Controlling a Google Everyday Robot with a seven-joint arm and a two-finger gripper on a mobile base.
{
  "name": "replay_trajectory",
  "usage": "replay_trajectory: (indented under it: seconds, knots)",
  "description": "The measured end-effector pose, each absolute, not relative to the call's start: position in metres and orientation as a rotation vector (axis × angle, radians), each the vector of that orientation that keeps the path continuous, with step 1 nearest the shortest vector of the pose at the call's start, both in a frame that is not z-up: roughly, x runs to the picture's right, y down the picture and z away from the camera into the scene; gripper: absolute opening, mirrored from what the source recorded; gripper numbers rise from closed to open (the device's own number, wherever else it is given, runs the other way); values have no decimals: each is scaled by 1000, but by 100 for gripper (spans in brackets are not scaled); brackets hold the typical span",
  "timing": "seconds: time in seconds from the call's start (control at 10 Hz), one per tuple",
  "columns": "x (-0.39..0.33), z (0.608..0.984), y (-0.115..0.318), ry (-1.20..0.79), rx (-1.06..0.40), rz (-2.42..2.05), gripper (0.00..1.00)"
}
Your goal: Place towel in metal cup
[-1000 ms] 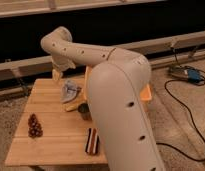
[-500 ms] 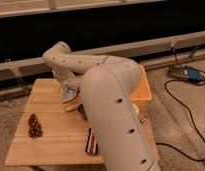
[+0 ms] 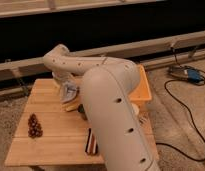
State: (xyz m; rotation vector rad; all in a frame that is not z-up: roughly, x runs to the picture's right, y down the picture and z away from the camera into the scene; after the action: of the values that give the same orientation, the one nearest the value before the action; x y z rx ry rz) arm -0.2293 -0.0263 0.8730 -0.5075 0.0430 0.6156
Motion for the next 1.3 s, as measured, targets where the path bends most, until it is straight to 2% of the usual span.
replay_trajectory:
  seconds: [0.5, 1.1, 1.2, 1.3]
  knots:
    - [-233, 885, -18, 80, -513, 633, 80]
    - [-229, 965, 31, 179, -561, 774, 80]
    - [-227, 970, 32, 187, -570, 790, 78]
    - [-226, 976, 32, 189, -582, 813, 70]
